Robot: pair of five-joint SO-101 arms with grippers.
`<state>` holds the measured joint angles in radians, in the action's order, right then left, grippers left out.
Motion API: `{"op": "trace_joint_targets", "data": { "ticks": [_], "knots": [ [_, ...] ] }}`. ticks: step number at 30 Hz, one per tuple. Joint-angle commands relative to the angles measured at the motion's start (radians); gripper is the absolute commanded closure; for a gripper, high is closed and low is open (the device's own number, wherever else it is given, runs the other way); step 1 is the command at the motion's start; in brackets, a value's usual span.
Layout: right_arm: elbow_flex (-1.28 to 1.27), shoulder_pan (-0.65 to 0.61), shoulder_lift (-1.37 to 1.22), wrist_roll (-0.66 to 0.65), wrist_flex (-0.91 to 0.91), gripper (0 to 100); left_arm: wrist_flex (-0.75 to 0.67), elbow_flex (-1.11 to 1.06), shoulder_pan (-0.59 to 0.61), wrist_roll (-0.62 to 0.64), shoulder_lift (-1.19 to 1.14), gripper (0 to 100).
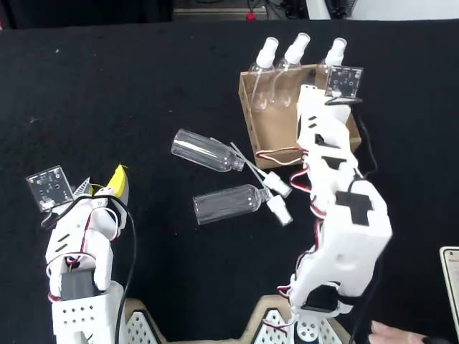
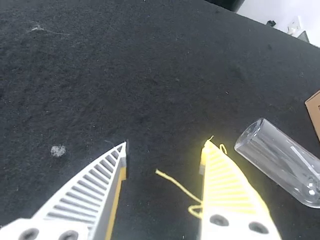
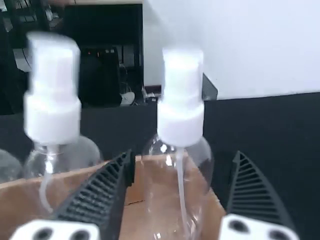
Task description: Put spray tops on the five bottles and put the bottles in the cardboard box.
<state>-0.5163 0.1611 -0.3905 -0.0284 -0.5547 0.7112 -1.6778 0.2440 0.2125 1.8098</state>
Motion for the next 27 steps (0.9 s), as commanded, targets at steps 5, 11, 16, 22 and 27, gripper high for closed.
{"op": "trace_joint_targets", "data": {
  "ticks": [5,11,16,22,27],
  "knots": [
    [-0.027,0.009,0.122,-0.005,0.005,73.0,-0.025,-0.021,0.001,-0.021,0.014,77],
    [-0.087,0.038,0.186,-0.005,0.008,73.0,-0.025,-0.021,0.001,-0.021,0.014,77],
    [-0.208,0.044,0.418,-0.005,0.132,73.0,-0.025,-0.021,0.001,-0.021,0.014,77],
    [-0.199,0.060,0.780,-0.009,0.591,73.0,-0.025,-0.021,0.001,-0.021,0.014,77],
    [-0.084,0.055,0.937,-0.011,1.025,73.0,-0.025,-0.021,0.001,-0.021,0.014,77]
  ]
}}
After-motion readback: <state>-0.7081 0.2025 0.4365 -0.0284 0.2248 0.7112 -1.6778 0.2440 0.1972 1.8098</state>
